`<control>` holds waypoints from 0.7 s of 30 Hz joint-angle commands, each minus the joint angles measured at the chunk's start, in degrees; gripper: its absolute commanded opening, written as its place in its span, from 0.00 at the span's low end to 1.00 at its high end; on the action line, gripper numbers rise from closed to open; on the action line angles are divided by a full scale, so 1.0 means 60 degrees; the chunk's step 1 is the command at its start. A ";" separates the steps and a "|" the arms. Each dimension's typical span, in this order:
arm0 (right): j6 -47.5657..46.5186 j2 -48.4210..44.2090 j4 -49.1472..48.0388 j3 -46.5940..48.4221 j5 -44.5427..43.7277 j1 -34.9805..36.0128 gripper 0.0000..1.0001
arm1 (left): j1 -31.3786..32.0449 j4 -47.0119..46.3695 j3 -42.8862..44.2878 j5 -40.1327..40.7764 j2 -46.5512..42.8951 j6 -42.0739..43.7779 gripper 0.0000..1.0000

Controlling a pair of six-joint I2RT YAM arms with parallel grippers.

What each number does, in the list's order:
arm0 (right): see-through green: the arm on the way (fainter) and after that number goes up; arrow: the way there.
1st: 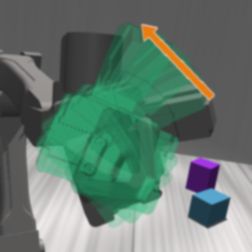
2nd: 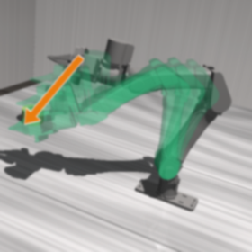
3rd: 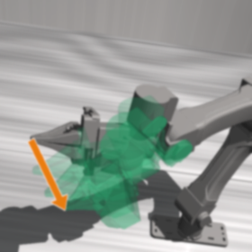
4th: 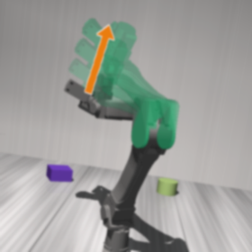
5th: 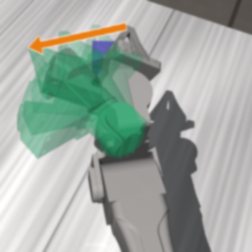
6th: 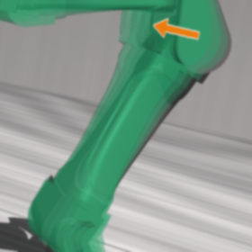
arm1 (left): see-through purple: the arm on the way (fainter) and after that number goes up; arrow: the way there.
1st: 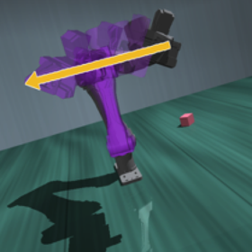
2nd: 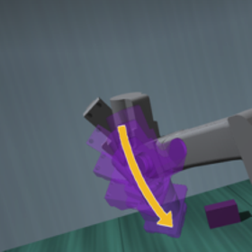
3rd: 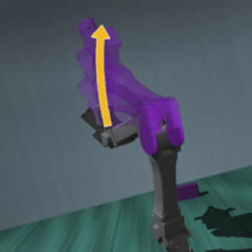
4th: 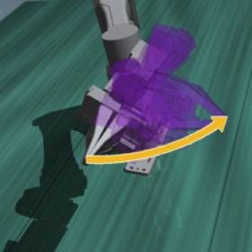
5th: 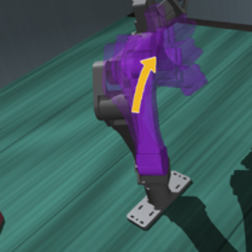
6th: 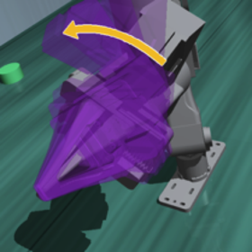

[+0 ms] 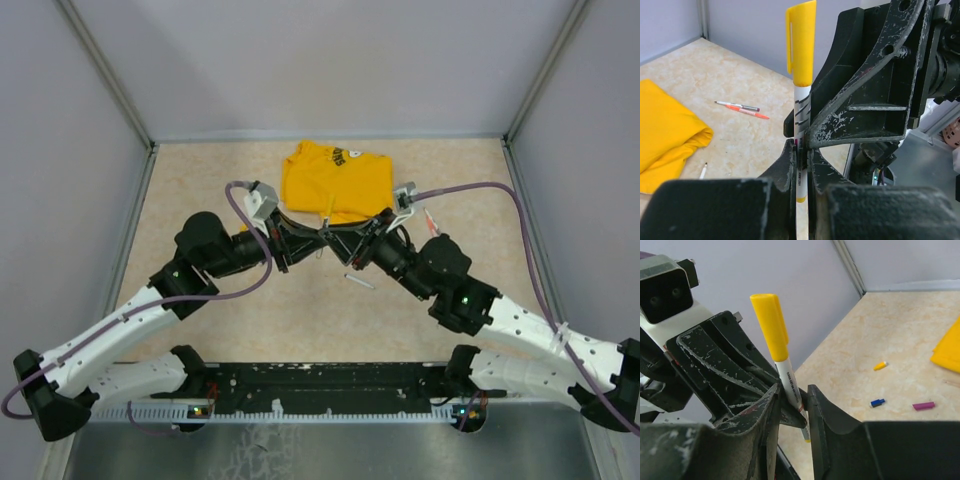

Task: Insert the pens into the pen caps
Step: Press the pen cap onto the pen, then place the pen at the center of the board.

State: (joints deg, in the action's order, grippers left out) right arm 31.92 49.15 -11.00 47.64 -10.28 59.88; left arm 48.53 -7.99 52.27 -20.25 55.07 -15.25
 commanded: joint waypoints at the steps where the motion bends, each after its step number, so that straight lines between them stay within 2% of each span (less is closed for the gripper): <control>1: 0.0065 -0.0390 -0.0238 -0.0114 0.0140 0.0055 0.29 | -0.0020 -0.0685 0.0176 -0.0316 -0.0051 -0.0066 0.00; 7: -0.0136 -0.0794 0.0023 -0.0458 -0.0089 0.0055 0.32 | -0.0026 -0.0563 0.0053 0.0066 -0.0105 -0.0094 0.00; 16: -0.0210 -0.1947 0.0970 -0.1973 -0.1417 0.0058 0.33 | -0.0027 0.1199 0.0096 0.2060 -0.0205 0.0715 0.00; 21: 0.0447 -0.2302 0.1699 -0.3066 -0.2647 0.0062 0.32 | -0.0026 0.2389 -0.0009 0.3338 0.0177 0.0424 0.00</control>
State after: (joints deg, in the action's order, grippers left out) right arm 32.10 36.84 -4.36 32.47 -18.44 59.90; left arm 48.49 -0.21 52.25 -7.79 54.70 -12.69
